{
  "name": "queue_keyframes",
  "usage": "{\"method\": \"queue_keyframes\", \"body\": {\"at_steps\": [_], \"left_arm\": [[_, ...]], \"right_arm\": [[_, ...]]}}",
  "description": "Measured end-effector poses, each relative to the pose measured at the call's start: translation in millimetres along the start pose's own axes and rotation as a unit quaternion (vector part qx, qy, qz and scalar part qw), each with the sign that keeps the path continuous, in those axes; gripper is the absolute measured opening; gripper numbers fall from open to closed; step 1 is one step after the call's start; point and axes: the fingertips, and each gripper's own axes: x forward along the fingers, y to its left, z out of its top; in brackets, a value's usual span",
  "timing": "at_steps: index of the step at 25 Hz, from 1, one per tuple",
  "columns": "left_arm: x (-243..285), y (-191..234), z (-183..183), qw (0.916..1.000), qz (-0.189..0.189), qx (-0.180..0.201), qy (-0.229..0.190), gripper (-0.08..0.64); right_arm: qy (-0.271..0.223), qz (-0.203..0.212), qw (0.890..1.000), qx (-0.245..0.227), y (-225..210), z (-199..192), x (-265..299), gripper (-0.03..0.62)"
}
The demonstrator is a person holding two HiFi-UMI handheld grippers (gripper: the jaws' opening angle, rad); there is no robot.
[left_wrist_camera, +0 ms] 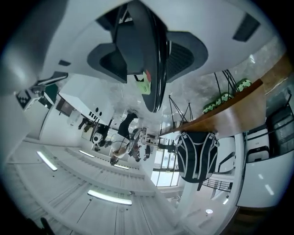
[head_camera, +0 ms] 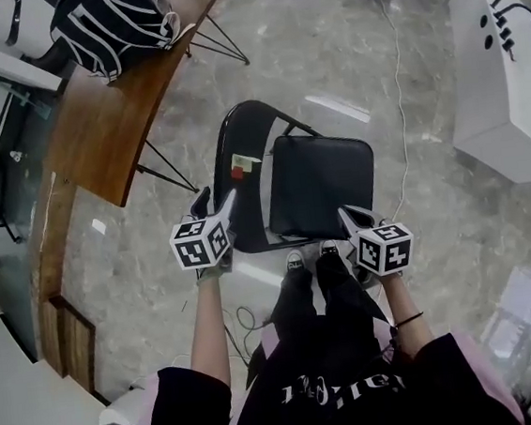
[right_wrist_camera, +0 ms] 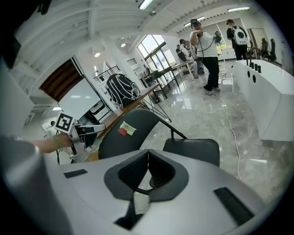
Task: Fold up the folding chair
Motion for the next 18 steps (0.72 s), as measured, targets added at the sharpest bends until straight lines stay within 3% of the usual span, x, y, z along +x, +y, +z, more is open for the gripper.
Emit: {"method": "queue_keyframes", "body": {"at_steps": [11, 14, 18], "left_arm": [[60.1, 17.1, -34.9, 0.9933, -0.005, 0.013, 0.115, 0.258], [65.6, 19.5, -36.6, 0.9935, 0.001, -0.003, 0.114, 0.25], [67.7, 28.2, -39.8, 0.9936, 0.026, -0.019, 0.109, 0.175]], "right_arm": [[0.032, -0.01, 0.999, 0.011, -63.8, -37.9, 34.6, 0.015], [0.033, -0.01, 0.999, 0.017, -81.8, -45.3, 45.6, 0.015], [0.032, -0.013, 0.999, 0.023, -113.1, -56.5, 58.8, 0.027]]}}
